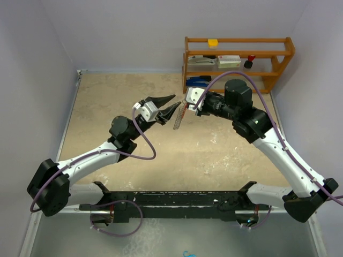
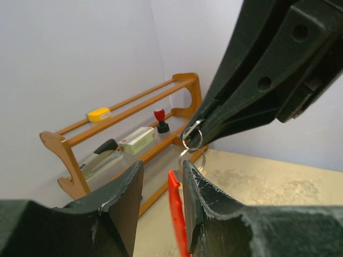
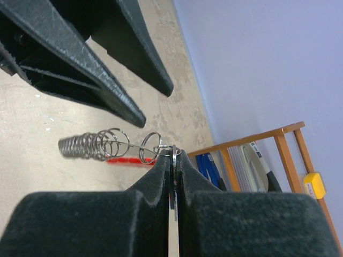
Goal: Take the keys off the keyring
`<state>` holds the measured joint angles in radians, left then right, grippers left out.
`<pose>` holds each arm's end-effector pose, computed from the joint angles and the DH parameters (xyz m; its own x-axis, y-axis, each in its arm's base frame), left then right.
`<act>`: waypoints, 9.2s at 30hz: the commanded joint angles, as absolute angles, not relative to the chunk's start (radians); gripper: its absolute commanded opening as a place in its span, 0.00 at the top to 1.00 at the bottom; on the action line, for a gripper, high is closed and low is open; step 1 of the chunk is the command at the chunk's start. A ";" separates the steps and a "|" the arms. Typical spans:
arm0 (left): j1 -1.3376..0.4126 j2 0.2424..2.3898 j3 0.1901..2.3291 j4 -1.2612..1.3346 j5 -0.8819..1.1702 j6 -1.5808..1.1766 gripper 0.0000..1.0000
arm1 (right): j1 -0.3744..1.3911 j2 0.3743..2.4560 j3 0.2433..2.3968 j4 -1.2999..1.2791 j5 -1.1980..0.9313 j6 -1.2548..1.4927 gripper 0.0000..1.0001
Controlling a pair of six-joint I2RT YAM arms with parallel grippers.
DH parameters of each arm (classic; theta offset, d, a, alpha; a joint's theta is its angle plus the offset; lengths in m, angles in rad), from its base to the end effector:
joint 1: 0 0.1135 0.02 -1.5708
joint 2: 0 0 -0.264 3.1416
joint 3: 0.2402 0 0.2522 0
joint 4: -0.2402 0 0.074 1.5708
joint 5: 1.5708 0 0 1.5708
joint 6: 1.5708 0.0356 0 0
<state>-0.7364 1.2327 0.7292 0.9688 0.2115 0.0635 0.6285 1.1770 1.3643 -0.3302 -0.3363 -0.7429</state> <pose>0.1974 -0.1890 0.3457 0.3823 -0.2628 -0.8859 0.7730 0.6163 0.1507 0.1991 0.1593 0.4465 0.4693 -0.4483 -0.7608 -0.6813 0.3643 -0.6349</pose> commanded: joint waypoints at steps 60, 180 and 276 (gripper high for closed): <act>-0.742 1.311 0.861 0.919 0.047 0.167 1.00 | 0.634 1.165 1.370 -0.245 -0.371 -0.735 1.00; -0.742 1.059 0.590 1.285 0.167 0.267 1.00 | 0.634 1.316 1.519 -0.023 -0.713 -0.126 1.00; -0.742 1.209 0.720 1.272 0.096 0.187 0.78 | 0.634 1.288 1.455 0.043 -0.761 -0.137 1.00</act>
<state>-0.7452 1.1904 0.6605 1.2346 0.0639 0.1684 0.6277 1.3209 1.4475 -0.0154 -0.7250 -0.1390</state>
